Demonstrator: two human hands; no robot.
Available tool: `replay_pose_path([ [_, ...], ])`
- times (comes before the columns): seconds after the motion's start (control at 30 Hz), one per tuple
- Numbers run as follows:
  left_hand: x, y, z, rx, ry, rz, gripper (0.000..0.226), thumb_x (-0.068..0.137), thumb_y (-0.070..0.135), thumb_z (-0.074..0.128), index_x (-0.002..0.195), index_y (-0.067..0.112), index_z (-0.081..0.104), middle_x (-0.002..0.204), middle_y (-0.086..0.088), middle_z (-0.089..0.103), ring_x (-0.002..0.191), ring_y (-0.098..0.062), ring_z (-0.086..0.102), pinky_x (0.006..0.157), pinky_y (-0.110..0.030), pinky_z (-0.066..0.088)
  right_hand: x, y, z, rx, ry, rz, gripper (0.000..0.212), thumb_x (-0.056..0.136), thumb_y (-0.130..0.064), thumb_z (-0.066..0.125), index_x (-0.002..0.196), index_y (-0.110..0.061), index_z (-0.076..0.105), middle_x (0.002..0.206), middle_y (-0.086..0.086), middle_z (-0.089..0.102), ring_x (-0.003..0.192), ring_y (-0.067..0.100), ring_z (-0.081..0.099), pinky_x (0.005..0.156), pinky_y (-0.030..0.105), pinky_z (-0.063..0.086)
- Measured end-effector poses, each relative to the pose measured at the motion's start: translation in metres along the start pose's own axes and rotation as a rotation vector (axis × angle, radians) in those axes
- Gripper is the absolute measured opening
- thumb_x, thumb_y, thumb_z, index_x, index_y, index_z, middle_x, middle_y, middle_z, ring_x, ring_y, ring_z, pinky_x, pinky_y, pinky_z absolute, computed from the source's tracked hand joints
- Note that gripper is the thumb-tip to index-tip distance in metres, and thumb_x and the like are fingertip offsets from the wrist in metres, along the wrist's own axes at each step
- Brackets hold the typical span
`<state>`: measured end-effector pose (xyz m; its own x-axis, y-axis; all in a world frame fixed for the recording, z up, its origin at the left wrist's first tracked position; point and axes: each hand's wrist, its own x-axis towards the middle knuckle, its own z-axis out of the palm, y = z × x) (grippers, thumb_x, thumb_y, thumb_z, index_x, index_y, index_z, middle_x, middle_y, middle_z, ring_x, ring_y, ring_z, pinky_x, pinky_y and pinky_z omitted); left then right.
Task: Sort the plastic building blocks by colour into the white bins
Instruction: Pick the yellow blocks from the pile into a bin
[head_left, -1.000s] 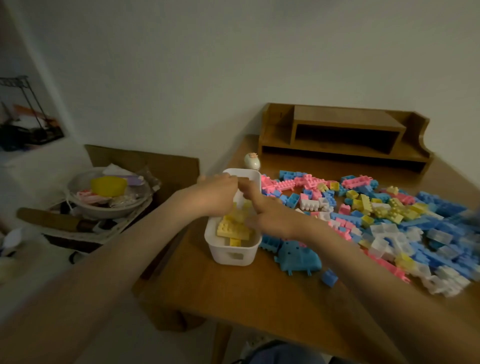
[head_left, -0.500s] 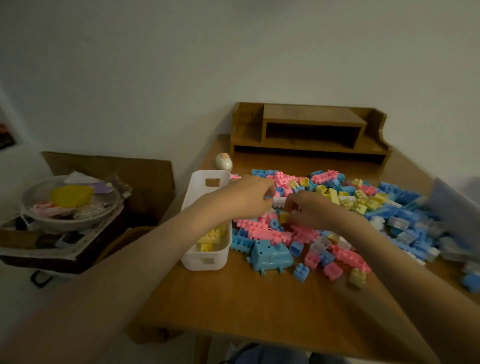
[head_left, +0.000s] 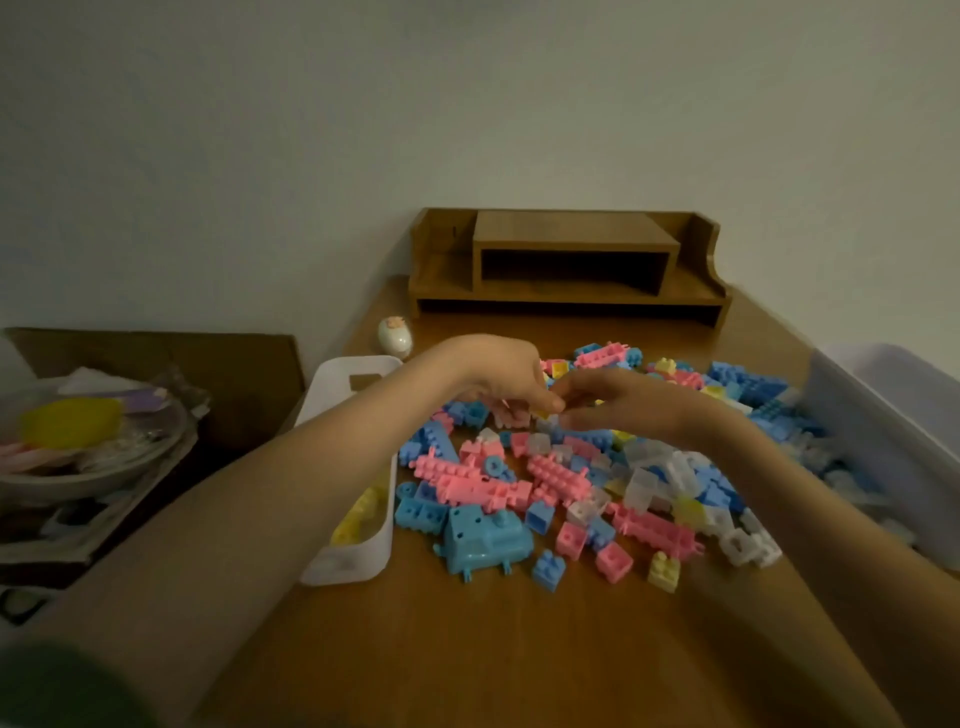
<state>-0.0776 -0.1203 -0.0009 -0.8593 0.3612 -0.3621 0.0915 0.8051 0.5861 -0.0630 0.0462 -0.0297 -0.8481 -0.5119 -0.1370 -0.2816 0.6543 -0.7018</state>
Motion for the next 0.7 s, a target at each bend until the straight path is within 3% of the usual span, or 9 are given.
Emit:
replay_pose_path([
  [0.1, 0.019, -0.001, -0.008, 0.052, 0.022, -0.053, 0.023, 0.093, 0.025, 0.060, 0.079, 0.007, 0.059, 0.065, -0.004, 0.047, 0.058, -0.012, 0.048, 0.059, -0.020, 0.050, 0.020, 0.032, -0.021, -0.230, 0.129, 0.108, 0.032, 0.091, -0.023, 0.057, 0.123, -0.023, 0.053, 0.124, -0.005, 0.055, 0.111, 0.014, 0.053, 0.093, 0.026, 0.044],
  [0.17, 0.031, -0.003, -0.012, 0.092, 0.081, -0.070, 0.023, 0.092, 0.030, 0.060, 0.087, 0.008, 0.061, 0.075, -0.006, 0.053, 0.067, -0.016, 0.054, 0.064, -0.025, 0.051, 0.032, 0.048, -0.031, -0.334, 0.220, 0.211, 0.046, 0.090, -0.023, 0.055, 0.134, -0.019, 0.043, 0.138, 0.004, 0.047, 0.121, 0.022, 0.048, 0.098, 0.032, 0.040],
  [0.27, 0.047, -0.002, -0.012, 0.090, 0.212, -0.019, 0.020, 0.092, 0.030, 0.059, 0.095, 0.009, 0.057, 0.087, -0.008, 0.055, 0.078, -0.020, 0.055, 0.068, -0.031, 0.049, 0.043, 0.059, -0.031, -0.493, 0.101, 0.325, 0.057, 0.090, -0.037, 0.051, 0.143, -0.023, 0.033, 0.146, 0.007, 0.034, 0.129, 0.028, 0.039, 0.103, 0.038, 0.036],
  [0.37, 0.060, -0.003, -0.009, 0.152, 0.323, 0.004, 0.013, 0.092, 0.014, 0.053, 0.103, 0.009, 0.048, 0.091, -0.008, 0.056, 0.078, -0.019, 0.054, 0.062, -0.032, 0.043, 0.050, 0.064, -0.027, -0.584, 0.092, 0.314, 0.055, 0.088, -0.041, 0.052, 0.138, -0.027, 0.038, 0.145, 0.009, 0.031, 0.128, 0.032, 0.037, 0.104, 0.043, 0.035],
  [0.43, 0.068, -0.006, -0.007, 0.204, 0.297, -0.011, 0.019, 0.092, 0.008, 0.048, 0.111, 0.007, 0.047, 0.101, -0.012, 0.057, 0.081, -0.022, 0.054, 0.063, -0.036, 0.045, 0.052, 0.066, -0.026, -0.571, 0.105, 0.271, 0.050, 0.086, -0.037, 0.058, 0.133, -0.025, 0.044, 0.138, 0.007, 0.035, 0.121, 0.031, 0.043, 0.100, 0.041, 0.040],
  [0.5, 0.072, -0.010, -0.005, 0.285, 0.230, -0.015, 0.029, 0.092, 0.008, 0.044, 0.120, 0.010, 0.048, 0.111, -0.011, 0.055, 0.084, -0.022, 0.055, 0.063, -0.035, 0.049, 0.050, 0.065, -0.028, -0.604, 0.066, 0.260, 0.045, 0.085, -0.033, 0.061, 0.127, -0.024, 0.046, 0.130, 0.004, 0.035, 0.114, 0.029, 0.047, 0.096, 0.040, 0.043],
  [0.6, 0.073, -0.010, -0.002, 0.415, 0.129, 0.002, 0.037, 0.092, 0.011, 0.049, 0.128, 0.017, 0.049, 0.116, -0.002, 0.051, 0.084, -0.017, 0.051, 0.055, -0.024, 0.040, 0.050, 0.066, -0.029, -0.593, 0.072, 0.205, 0.028, 0.083, -0.030, 0.065, 0.108, -0.027, 0.051, 0.122, 0.003, 0.040, 0.102, 0.024, 0.051, 0.093, 0.041, 0.046],
  [0.7, 0.075, -0.011, 0.004, 0.500, 0.096, 0.029, 0.036, 0.090, 0.021, 0.060, 0.125, 0.018, 0.052, 0.121, -0.005, 0.053, 0.086, -0.018, 0.052, 0.063, -0.027, 0.042, 0.047, 0.065, -0.027, -0.584, 0.094, 0.176, 0.028, 0.083, -0.027, 0.065, 0.108, -0.025, 0.052, 0.119, 0.004, 0.044, 0.101, 0.024, 0.051, 0.090, 0.038, 0.046],
])
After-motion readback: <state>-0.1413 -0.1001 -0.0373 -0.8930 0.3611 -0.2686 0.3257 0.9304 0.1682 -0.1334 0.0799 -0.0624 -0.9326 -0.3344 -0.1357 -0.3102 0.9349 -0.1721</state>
